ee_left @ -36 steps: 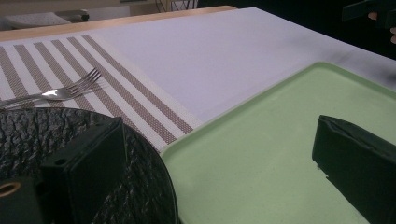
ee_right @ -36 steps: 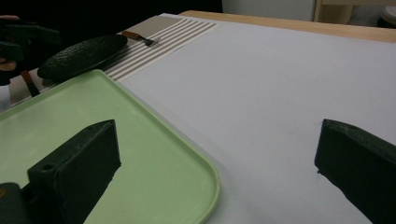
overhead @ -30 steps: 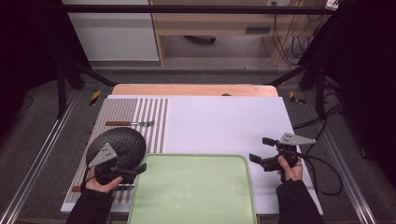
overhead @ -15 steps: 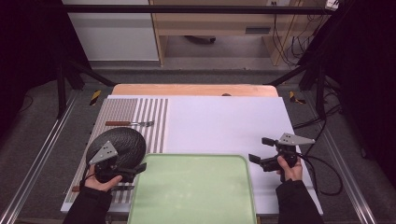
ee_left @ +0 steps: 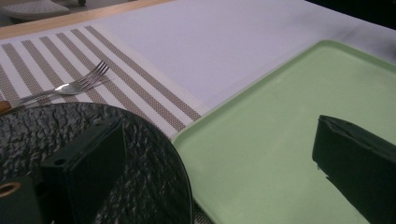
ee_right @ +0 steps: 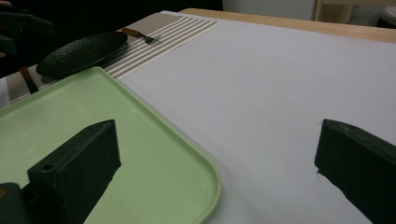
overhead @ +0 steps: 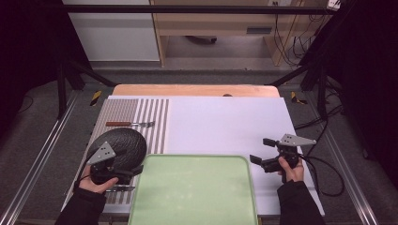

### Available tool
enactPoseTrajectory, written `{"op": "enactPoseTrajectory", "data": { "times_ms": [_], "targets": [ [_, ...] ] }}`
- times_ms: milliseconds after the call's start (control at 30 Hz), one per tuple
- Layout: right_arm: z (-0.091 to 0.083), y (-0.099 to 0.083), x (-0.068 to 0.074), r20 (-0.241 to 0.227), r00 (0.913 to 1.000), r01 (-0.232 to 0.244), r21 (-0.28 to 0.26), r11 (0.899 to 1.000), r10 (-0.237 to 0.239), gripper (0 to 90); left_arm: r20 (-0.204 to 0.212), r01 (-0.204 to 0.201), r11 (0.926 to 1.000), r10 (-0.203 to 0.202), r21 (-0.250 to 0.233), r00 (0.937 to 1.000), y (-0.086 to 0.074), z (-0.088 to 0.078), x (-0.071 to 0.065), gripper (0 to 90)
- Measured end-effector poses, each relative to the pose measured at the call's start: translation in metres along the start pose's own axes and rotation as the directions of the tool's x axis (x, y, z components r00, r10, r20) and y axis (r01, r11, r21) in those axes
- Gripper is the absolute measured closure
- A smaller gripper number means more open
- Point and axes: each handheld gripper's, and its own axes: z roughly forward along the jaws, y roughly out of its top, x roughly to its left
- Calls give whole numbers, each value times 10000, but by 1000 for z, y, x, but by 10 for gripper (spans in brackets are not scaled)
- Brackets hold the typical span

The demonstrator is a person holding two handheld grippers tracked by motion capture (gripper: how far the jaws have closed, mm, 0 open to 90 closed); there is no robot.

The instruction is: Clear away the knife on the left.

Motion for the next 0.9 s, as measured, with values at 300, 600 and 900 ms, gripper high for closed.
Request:
{"op": "enactPoseTrajectory", "data": {
  "times_ms": [300,600,900],
  "targets": [
    [0,0,0,28,10000,20,22,10000,-20,3,-55,-454,9974,457,552,9989,4,-15,5,26],
    [1,0,0,20,10000,-11,20,10000,11,3,-6,-663,9927,667,1004,9978,-1,-27,11,26],
    [1,-1,0,32,10000,3,64,10000,-3,3,40,-894,9850,898,1474,9960,-6,-36,13,26]
  ]
}}
